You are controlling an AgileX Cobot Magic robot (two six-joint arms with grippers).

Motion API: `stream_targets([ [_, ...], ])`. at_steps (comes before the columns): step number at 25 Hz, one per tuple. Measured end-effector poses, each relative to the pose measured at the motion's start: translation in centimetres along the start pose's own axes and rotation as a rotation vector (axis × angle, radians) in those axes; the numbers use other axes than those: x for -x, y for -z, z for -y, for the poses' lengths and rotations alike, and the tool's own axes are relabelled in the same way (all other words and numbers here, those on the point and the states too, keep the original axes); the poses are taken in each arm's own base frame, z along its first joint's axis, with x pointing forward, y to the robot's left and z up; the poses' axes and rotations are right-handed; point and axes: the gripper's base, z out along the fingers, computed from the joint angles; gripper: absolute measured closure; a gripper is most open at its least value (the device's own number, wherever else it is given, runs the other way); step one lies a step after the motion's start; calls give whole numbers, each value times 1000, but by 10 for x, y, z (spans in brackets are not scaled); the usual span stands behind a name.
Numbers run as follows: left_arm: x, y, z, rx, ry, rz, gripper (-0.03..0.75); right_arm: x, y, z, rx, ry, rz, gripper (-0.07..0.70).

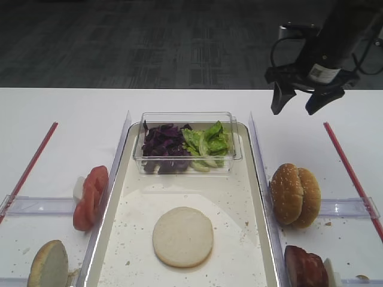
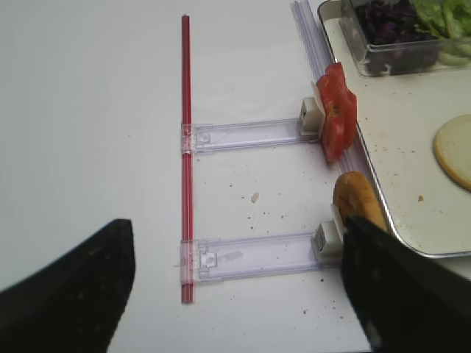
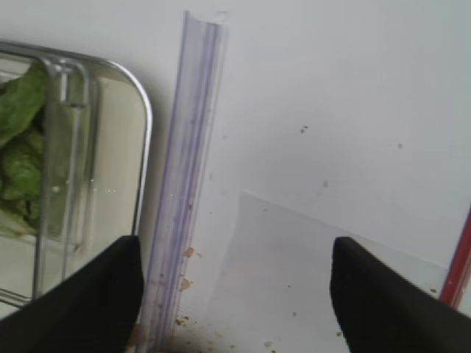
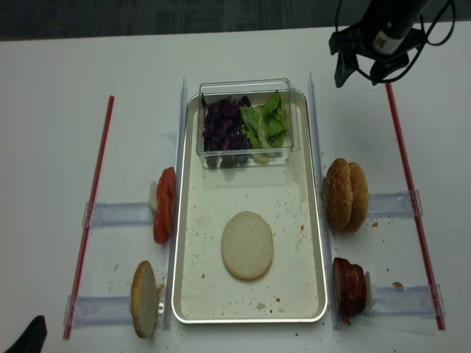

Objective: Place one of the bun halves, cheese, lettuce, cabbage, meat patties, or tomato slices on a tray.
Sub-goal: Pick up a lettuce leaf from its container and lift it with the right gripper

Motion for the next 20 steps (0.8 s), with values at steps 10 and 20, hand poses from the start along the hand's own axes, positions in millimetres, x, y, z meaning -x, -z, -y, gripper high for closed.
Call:
stream_targets([
  [10,0,0,0,0,0,0,183,-4,-12,-71,26,174,-24,79],
  [20,0,0,0,0,0,0,183,-19,-24,-136,59,346,-38,79],
])
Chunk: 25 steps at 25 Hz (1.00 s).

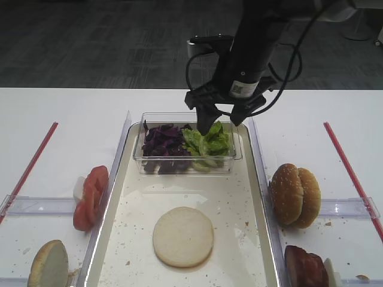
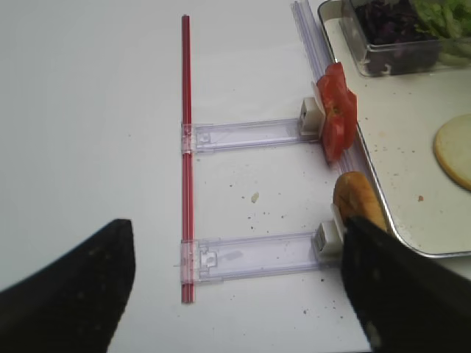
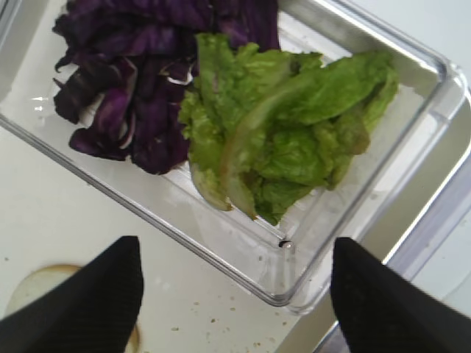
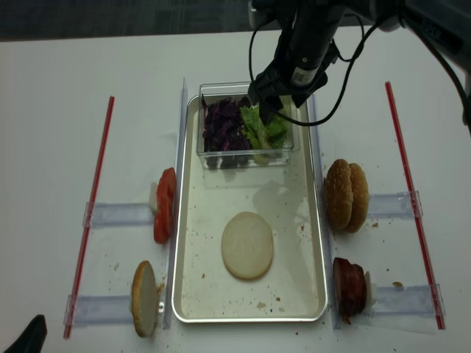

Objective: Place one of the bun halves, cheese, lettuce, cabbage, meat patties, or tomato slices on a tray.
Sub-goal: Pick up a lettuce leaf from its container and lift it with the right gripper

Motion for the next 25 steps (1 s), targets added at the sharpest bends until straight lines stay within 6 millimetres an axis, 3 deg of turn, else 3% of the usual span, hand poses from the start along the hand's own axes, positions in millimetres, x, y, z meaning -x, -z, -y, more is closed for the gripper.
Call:
stream_targets([
  [5,0,0,0,0,0,0,183,0,-3,-13,6,34,-3,79],
  [17,0,0,0,0,0,0,183,7,-4,-10,-23,62,68,79],
  [25,0,0,0,0,0,0,183,12,-27,-4,-29,61,56,79],
])
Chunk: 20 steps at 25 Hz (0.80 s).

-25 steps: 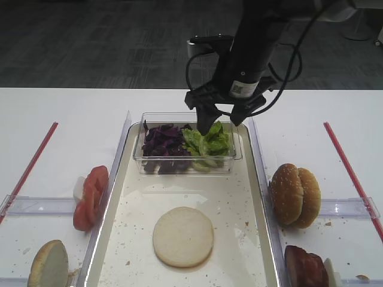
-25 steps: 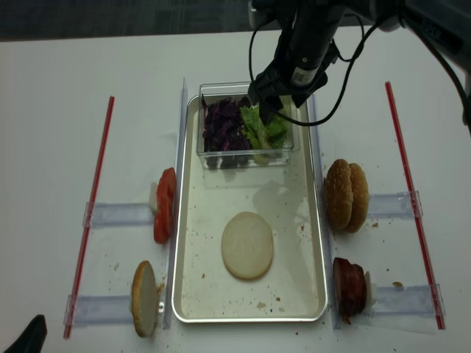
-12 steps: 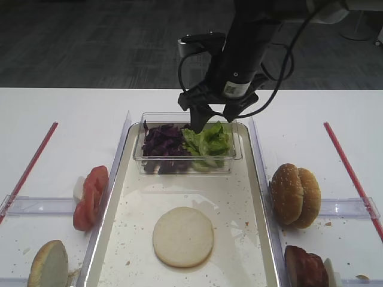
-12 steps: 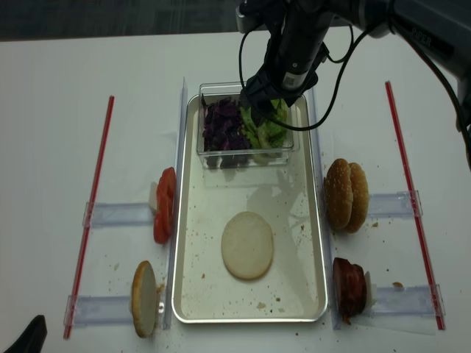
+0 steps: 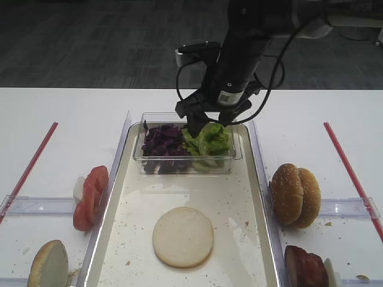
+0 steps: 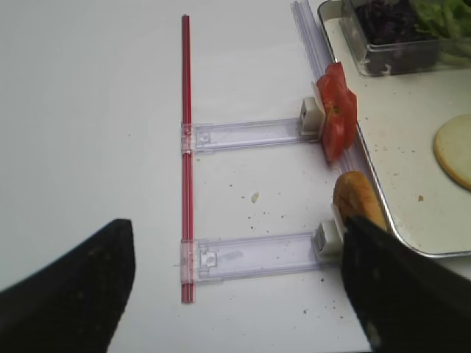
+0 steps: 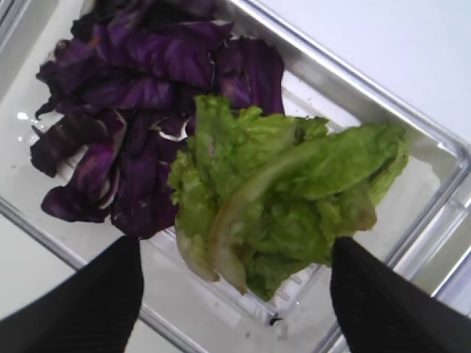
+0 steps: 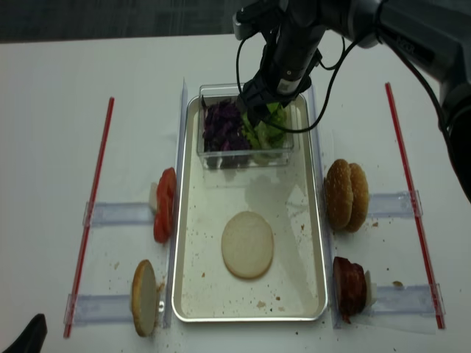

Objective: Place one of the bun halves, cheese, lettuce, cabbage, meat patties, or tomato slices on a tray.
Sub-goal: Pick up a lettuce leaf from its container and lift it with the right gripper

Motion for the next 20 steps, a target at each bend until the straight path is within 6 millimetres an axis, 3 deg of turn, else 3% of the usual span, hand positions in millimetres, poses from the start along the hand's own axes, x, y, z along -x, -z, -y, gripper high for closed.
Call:
stream_targets([
  [10,0,0,0,0,0,0,183,13,-29,7,2,1,-16,79],
  [20,0,0,0,0,0,0,183,9,-53,11,6,-8,-59,79],
])
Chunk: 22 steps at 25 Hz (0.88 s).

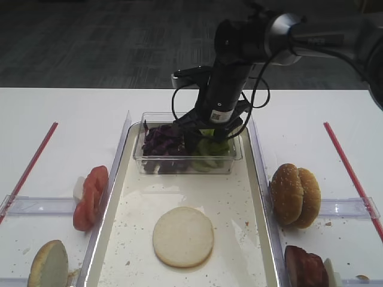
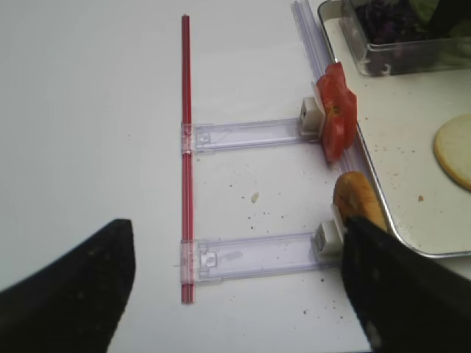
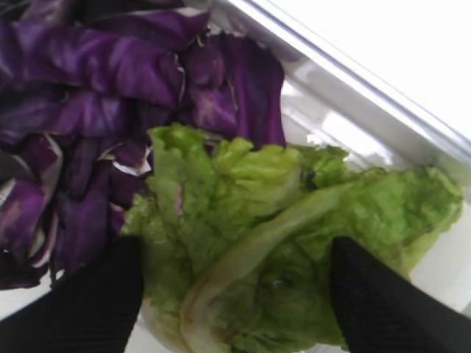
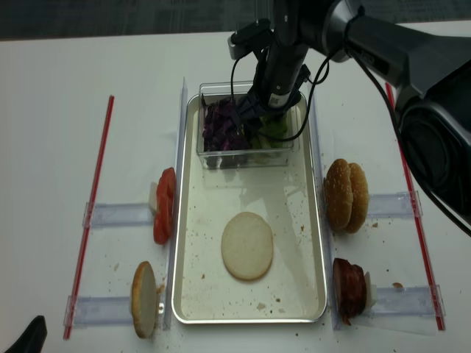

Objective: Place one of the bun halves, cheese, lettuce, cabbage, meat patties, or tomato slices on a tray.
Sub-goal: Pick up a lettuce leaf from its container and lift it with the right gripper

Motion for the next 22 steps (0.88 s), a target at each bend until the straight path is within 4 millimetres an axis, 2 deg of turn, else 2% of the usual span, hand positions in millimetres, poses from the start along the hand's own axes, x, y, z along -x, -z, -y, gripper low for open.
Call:
stream_targets([
  [7,0,0,0,0,0,0,183,0,-7,0,0,-2,-6,95],
  [12,0,0,0,0,0,0,183,-1,-10,1,-3,-4,-12,183],
  [19,0,0,0,0,0,0,183,-1,-10,1,-5,-5,-12,232],
  [22,0,0,0,0,0,0,183,-1,-10,1,-6,-4,-15,309],
])
